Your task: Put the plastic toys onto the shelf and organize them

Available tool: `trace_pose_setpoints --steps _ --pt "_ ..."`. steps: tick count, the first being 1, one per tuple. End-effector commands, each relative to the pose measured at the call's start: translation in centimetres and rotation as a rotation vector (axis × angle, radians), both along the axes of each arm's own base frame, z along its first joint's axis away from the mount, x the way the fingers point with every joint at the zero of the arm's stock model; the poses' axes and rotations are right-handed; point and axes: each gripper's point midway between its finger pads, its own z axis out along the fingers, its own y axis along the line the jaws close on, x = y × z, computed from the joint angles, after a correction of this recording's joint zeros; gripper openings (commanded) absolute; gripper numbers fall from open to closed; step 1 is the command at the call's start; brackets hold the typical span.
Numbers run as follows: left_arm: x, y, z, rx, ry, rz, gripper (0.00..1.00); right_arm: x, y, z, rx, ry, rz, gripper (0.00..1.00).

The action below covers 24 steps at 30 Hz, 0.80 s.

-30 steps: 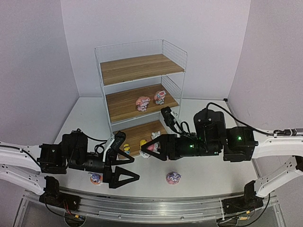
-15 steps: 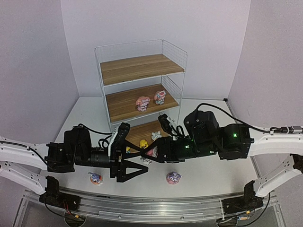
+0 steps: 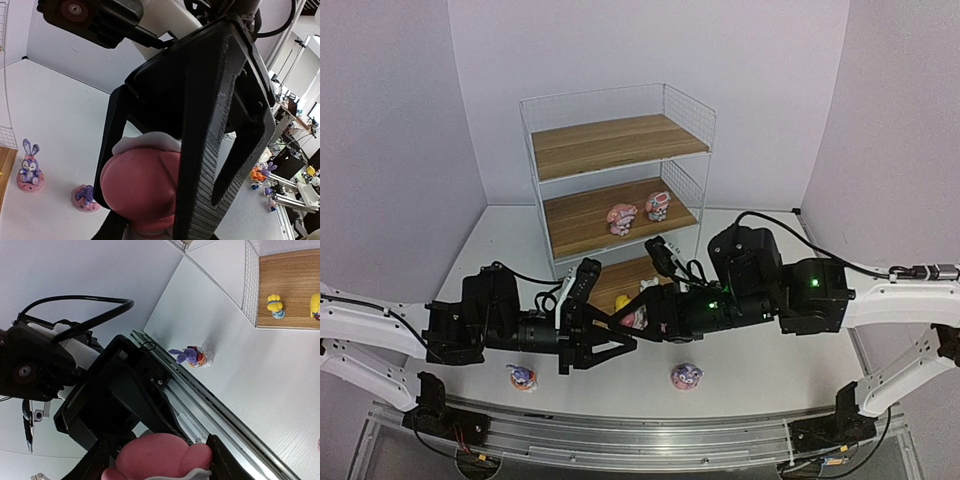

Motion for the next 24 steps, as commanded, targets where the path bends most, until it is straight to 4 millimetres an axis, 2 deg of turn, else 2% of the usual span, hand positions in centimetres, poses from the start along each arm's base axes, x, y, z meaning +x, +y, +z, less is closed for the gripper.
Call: trace_pose_setpoints --steps 1,3,6,7,9,13,16,24 --pt "-0.8 0.2 4.4 -0.140 -0.022 -0.034 0.05 -0.3 1.1 2.6 0.075 -0.046 0.052 0.11" --pt "-0.7 0.3 4.3 -0.143 -0.018 -0.025 0.00 -0.4 1.0 2.8 0.078 -0.064 0.062 0.20" --pt "-0.4 0.6 4.4 -0.161 -0.009 -0.006 0.00 -0.2 0.5 3.1 0.079 -0.130 0.070 0.64" --pt "-0.2 0.7 4.5 -0.170 -0.007 0.008 0.00 0.0 0.2 3.4 0.083 -0.152 0.059 0.71" --pt "0.3 1.0 4.4 -0.183 -0.002 0.042 0.00 0.4 -0.2 3.7 0.092 -0.218 0.045 0.78" --pt "0.8 1.5 4.9 -0.224 -0.004 0.081 0.00 1.5 -1.1 5.2 0.161 -0.332 -0.014 0.82" --pt "1.3 1.5 5.1 -0.226 -0.006 0.105 0.00 1.2 -1.0 6.1 0.217 -0.390 0.009 0.81" --pt "2.5 0.9 5.4 -0.212 -0.005 0.166 0.00 1.6 0.1 6.0 0.202 -0.426 0.017 0.75"
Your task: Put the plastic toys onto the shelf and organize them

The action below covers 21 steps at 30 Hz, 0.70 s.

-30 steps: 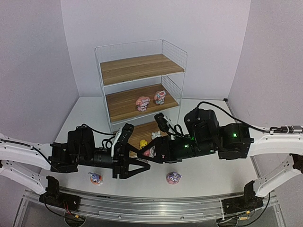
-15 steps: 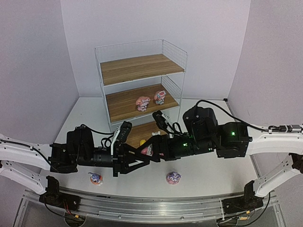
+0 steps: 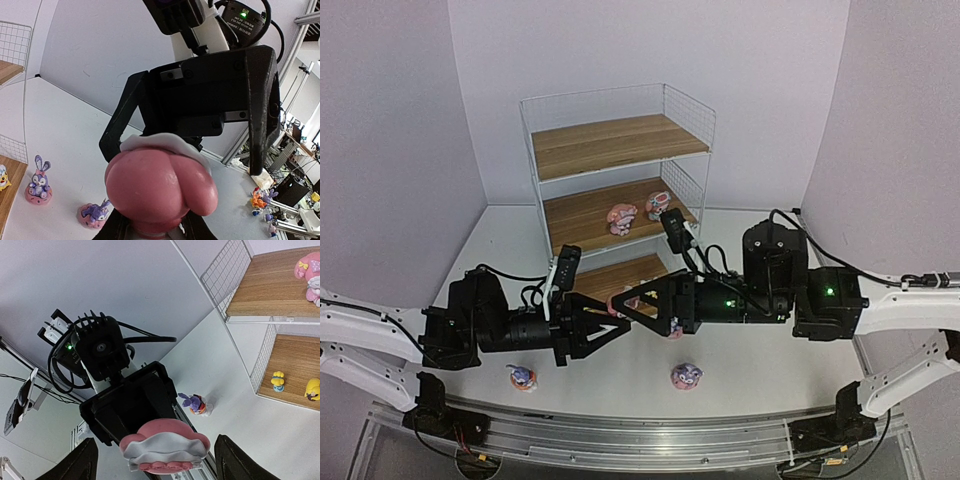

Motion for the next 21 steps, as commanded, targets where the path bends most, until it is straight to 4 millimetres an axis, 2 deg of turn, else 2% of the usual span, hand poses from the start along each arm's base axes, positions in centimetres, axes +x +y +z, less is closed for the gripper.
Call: trace_pose_setpoints --steps 1,13,21 --pt "0.8 -0.1 3.5 -0.094 -0.022 0.046 0.00 0.4 0.8 1.7 0.048 -0.068 -0.003 0.74" --pt "1.0 -0.2 4.1 -0.111 -0.029 0.053 0.00 1.1 0.9 0.8 0.019 -0.060 -0.045 0.74" --pt "0.8 -0.4 4.1 -0.113 -0.030 0.042 0.00 1.1 1.4 0.5 0.016 -0.044 -0.035 0.63"
